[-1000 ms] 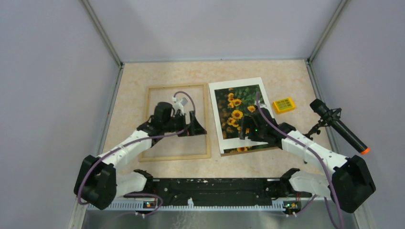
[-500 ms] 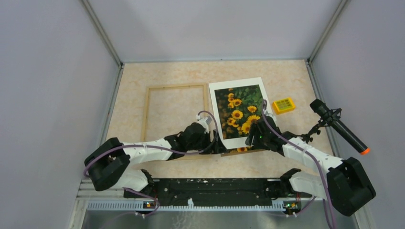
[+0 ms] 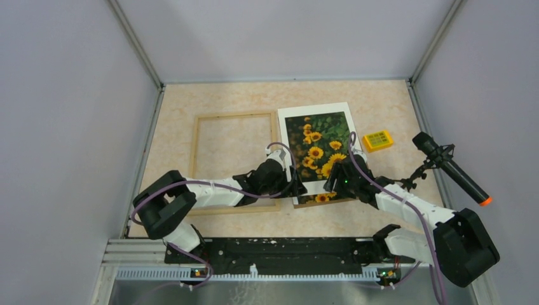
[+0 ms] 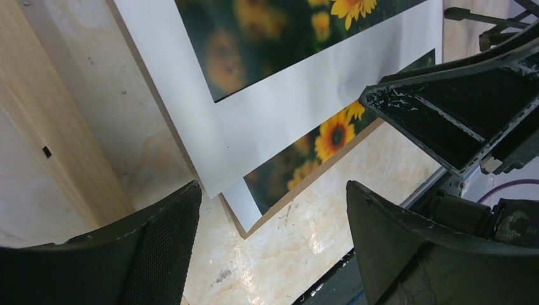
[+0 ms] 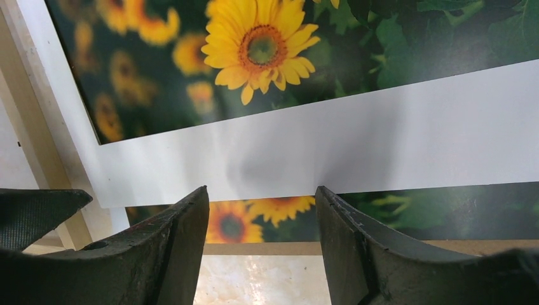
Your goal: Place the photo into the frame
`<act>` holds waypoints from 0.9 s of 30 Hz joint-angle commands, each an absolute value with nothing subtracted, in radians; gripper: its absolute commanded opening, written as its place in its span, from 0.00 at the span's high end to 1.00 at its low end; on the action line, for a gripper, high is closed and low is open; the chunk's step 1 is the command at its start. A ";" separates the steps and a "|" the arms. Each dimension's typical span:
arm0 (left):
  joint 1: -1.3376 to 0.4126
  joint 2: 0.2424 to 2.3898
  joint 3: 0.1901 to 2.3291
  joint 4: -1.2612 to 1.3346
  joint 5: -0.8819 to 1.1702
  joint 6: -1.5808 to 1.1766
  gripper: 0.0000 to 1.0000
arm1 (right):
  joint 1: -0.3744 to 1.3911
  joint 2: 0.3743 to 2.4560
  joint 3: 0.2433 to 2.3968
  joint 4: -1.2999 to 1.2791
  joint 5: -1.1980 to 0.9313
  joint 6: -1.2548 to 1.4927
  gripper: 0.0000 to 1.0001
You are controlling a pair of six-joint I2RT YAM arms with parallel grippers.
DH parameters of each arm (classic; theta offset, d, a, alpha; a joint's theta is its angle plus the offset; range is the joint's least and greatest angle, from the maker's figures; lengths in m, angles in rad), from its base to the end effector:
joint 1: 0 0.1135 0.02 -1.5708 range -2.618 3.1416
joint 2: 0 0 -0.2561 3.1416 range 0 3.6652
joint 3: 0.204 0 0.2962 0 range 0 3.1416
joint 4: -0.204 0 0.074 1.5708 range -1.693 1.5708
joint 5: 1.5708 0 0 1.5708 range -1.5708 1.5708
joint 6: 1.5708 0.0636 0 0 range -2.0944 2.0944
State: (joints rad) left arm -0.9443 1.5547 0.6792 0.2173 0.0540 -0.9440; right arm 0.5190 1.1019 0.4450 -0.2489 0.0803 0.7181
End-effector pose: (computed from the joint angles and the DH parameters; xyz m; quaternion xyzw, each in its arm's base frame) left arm 0.2063 -0.2909 0.1012 0.0120 0.8974 -0.3710 0.2387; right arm 0.2243 0.1222 0.1042 0.1069 0.9385 0.1582 0.2877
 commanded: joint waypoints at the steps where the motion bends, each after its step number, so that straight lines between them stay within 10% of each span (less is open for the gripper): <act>1: -0.948 1.560 0.719 0.229 -0.031 -0.959 0.11 | 0.512 1.111 0.428 -0.238 0.065 0.716 0.39; 27: -0.939 1.523 0.714 0.389 0.097 -1.016 0.12 | 0.512 1.124 0.432 -0.224 0.023 0.695 0.39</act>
State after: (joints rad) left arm -0.9398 1.5681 0.7147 0.2462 0.0425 -0.9890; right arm 0.5186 1.1027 0.4450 -0.2470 0.0441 0.7074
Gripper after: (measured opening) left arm 0.882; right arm 0.610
